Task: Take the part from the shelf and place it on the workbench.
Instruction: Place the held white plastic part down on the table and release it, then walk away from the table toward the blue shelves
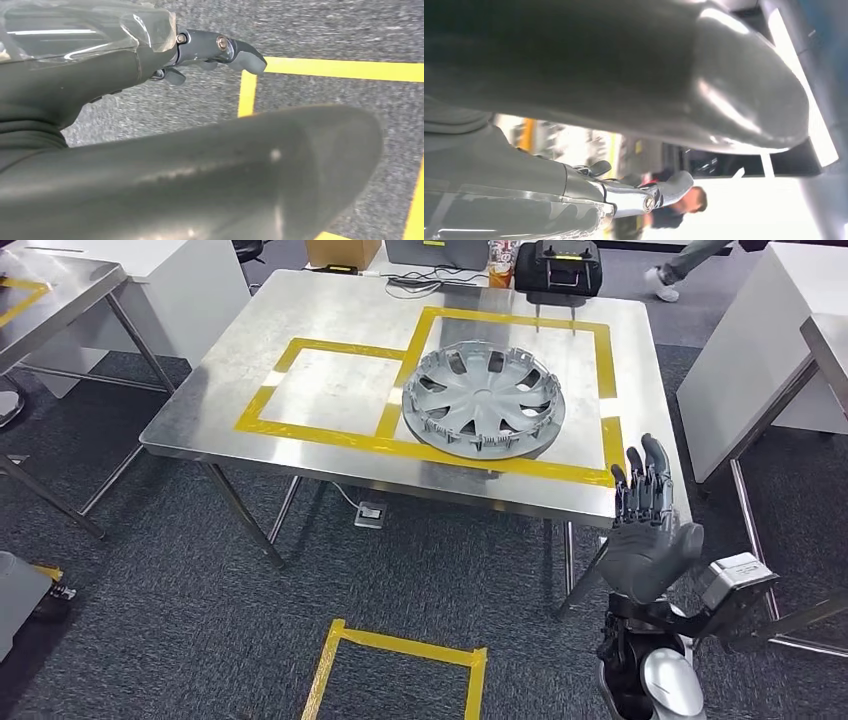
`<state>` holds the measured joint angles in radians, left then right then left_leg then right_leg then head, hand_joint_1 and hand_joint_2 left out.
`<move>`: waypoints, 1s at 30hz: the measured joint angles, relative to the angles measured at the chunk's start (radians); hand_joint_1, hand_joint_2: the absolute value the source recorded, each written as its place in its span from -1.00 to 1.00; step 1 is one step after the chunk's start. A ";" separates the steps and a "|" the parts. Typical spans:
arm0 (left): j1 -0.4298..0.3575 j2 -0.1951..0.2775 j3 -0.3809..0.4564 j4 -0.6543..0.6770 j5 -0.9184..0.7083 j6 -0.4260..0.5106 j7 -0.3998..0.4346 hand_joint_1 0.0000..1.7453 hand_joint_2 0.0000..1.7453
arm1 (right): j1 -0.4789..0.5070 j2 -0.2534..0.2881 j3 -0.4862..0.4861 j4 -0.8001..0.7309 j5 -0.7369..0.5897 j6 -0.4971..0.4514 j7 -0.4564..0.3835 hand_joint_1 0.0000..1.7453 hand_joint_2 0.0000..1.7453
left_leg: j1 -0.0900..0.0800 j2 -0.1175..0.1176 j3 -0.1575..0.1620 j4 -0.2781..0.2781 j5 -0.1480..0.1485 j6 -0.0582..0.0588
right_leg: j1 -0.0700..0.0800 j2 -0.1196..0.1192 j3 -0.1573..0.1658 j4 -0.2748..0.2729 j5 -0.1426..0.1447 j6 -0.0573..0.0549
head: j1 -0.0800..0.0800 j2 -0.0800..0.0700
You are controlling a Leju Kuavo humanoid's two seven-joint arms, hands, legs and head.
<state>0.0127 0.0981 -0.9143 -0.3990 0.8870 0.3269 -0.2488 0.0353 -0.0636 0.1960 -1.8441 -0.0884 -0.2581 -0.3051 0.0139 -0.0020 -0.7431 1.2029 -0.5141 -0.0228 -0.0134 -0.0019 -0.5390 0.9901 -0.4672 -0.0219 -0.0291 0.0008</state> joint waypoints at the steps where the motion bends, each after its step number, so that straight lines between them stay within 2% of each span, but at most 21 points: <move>1: 0.000 0.001 -0.002 0.000 0.000 0.000 0.001 -1.00 -1.00 | 0.010 0.005 -0.010 -0.001 0.005 -0.007 0.011 -1.00 -1.00 | 0.000 0.000 -0.007 0.060 -0.023 -0.003 | 0.001 0.000 -0.014 0.001 0.013 0.001 | 0.000 0.000; 2: -0.001 0.001 -0.004 0.000 0.000 0.000 0.002 -1.00 -1.00 | 0.020 0.010 -0.020 -0.001 0.010 -0.014 0.021 -1.00 -1.00 | 0.000 0.000 -0.001 0.096 -0.025 -0.004 | 0.001 0.000 -0.028 0.001 0.026 0.002 | 0.000 0.000; 4: -0.002 0.002 -0.006 0.000 0.000 0.000 0.004 -1.00 -1.00 | 0.036 0.017 -0.037 -0.001 0.014 -0.021 0.031 -1.00 -1.00 | 0.000 0.000 0.067 0.058 0.015 0.001 | 0.003 0.001 -0.057 0.002 0.049 0.006 | 0.000 0.000; 5: -0.004 0.003 -0.007 0.000 0.000 0.000 0.004 -1.00 -1.00 | 0.041 0.021 -0.044 -0.002 0.015 -0.023 0.032 -1.00 -1.00 | -0.001 0.000 0.128 -0.011 0.025 0.007 | 0.004 0.001 -0.068 0.002 0.060 0.009 | 0.000 0.000; 7: -0.010 0.005 -0.008 0.000 -0.001 0.000 0.004 -1.00 -1.00 | 0.047 0.025 -0.055 -0.007 0.016 -0.025 0.033 -1.00 -1.00 | -0.008 -0.001 0.236 -0.155 0.008 0.022 | 0.006 0.000 -0.082 0.001 0.081 0.018 | 0.001 0.000; 8: -0.012 0.006 -0.008 0.000 -0.001 0.001 0.005 -1.00 -1.00 | 0.048 0.028 -0.058 -0.009 0.016 -0.025 0.033 -1.00 -1.00 | -0.013 -0.001 0.267 -0.203 -0.004 0.030 | 0.005 -0.001 -0.084 -0.001 0.090 0.025 | 0.001 0.000; 9: -0.012 0.008 -0.009 0.000 -0.002 0.001 0.005 -1.00 -1.00 | 0.049 0.029 -0.061 -0.010 0.017 -0.025 0.034 -1.00 -1.00 | -0.018 -0.001 0.272 -0.220 -0.005 0.037 | 0.003 -0.002 -0.085 -0.004 0.099 0.032 | 0.001 0.000; 11: -0.012 0.009 -0.010 0.000 -0.001 0.002 0.006 -1.00 -1.00 | 0.054 0.032 -0.066 -0.011 0.018 -0.027 0.037 -1.00 -1.00 | -0.019 0.002 0.258 -0.232 0.020 0.055 | 0.001 -0.002 -0.092 -0.003 0.102 0.039 | 0.000 0.000; 12: -0.012 0.010 -0.010 0.000 -0.001 0.002 0.006 -1.00 -1.00 | 0.057 0.033 -0.069 -0.012 0.020 -0.030 0.044 -1.00 -1.00 | -0.017 0.004 0.248 -0.239 0.037 0.063 | 0.001 -0.001 -0.103 0.015 0.081 0.036 | 0.001 0.000; 15: -0.014 0.010 -0.011 0.000 -0.001 0.001 0.009 -1.00 -1.00 | 0.068 0.034 -0.085 -0.009 0.033 -0.056 0.082 -1.00 -1.00 | -0.015 0.007 0.205 -0.246 0.084 0.076 | 0.000 0.001 -0.152 0.170 -0.055 0.021 | 0.006 0.000; 16: -0.014 0.010 -0.011 0.000 -0.001 0.000 0.010 -1.00 -1.00 | 0.074 0.034 -0.092 -0.006 0.037 -0.067 0.097 -1.00 -1.00 | -0.015 0.007 0.187 -0.245 0.098 0.075 | -0.002 0.001 -0.162 0.233 -0.084 0.024 | 0.007 0.000; 18: -0.014 0.010 -0.012 0.001 -0.001 -0.004 0.015 -1.00 -1.00 | 0.089 0.035 -0.112 0.012 0.039 -0.088 0.122 -1.00 -1.00 | -0.014 0.007 0.150 -0.243 0.126 0.071 | -0.005 0.001 -0.145 0.290 -0.080 0.046 | 0.008 0.000; 19: -0.014 0.009 -0.014 0.001 -0.001 -0.006 0.018 -1.00 -1.00 | 0.096 0.035 -0.123 0.024 0.040 -0.097 0.133 -1.00 -1.00 | -0.013 0.007 0.130 -0.240 0.139 0.068 | -0.006 0.001 -0.108 0.265 -0.058 0.058 | 0.008 0.000; 20: -0.015 0.009 -0.015 0.001 -0.001 -0.008 0.021 -1.00 -1.00 | 0.101 0.035 -0.134 0.039 0.041 -0.106 0.145 -1.00 -1.00 | -0.013 0.007 0.113 -0.235 0.150 0.064 | -0.008 0.000 -0.056 0.205 -0.040 0.066 | 0.009 0.000; 22: -0.016 0.010 -0.018 0.001 0.000 -0.012 0.027 -1.00 -1.00 | 0.106 0.035 -0.157 0.072 0.039 -0.119 0.173 -1.00 -1.00 | -0.013 0.007 0.088 -0.221 0.168 0.053 | -0.005 0.001 0.053 0.051 -0.049 0.059 | 0.011 0.000; 23: -0.017 0.011 -0.019 0.002 0.001 -0.014 0.029 -1.00 -1.00 | 0.108 0.035 -0.168 0.089 0.036 -0.122 0.187 -1.00 -1.00 | -0.013 0.007 0.082 -0.217 0.175 0.048 | -0.002 0.002 0.080 0.004 -0.062 0.052 | 0.012 0.000; 24: -0.019 0.012 -0.019 0.002 0.001 -0.015 0.032 -1.00 -1.00 | 0.111 0.035 -0.179 0.107 0.031 -0.123 0.200 -1.00 -1.00 | -0.012 0.007 0.078 -0.216 0.184 0.041 | 0.002 0.003 0.088 -0.018 -0.071 0.043 | 0.015 0.000; 26: -0.020 0.014 -0.021 0.003 0.002 -0.018 0.034 -1.00 -1.00 | 0.115 0.036 -0.196 0.140 0.024 -0.122 0.212 -1.00 -1.00 | -0.008 0.006 0.074 -0.220 0.200 0.029 | 0.002 0.003 0.072 -0.016 -0.057 0.028 | 0.021 0.000; 27: -0.020 0.014 -0.022 0.003 0.002 -0.019 0.035 -1.00 -1.00 | 0.116 0.036 -0.202 0.152 0.022 -0.121 0.216 -1.00 -1.00 | -0.006 0.004 0.067 -0.213 0.188 0.023 | 0.000 0.001 0.063 -0.016 -0.046 0.019 | 0.022 0.000; 28: -0.019 0.015 -0.023 0.004 0.002 -0.020 0.036 -1.00 -1.00 | 0.116 0.037 -0.205 0.161 0.021 -0.120 0.219 -1.00 -1.00 | -0.004 0.003 0.056 -0.189 0.156 0.017 | -0.003 0.000 0.053 -0.017 -0.033 0.012 | 0.022 0.000; 30: -0.020 0.017 -0.026 0.004 0.002 -0.021 0.038 -1.00 -1.00 | 0.116 0.039 -0.212 0.179 0.022 -0.125 0.235 -1.00 -1.00 | 0.000 0.002 0.029 -0.082 0.048 0.008 | -0.004 -0.002 0.030 -0.017 -0.009 0.006 | 0.021 0.000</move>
<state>-0.0070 0.1149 -0.9407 -0.3945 0.8892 0.3063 -0.2108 0.1512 -0.0250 -0.0158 -1.6648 -0.0663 -0.3832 -0.0698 0.0143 -0.0001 -0.7138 1.1206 -0.4663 -0.0152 -0.0178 -0.0036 -0.5095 0.9726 -0.4762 -0.0162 -0.0077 0.0008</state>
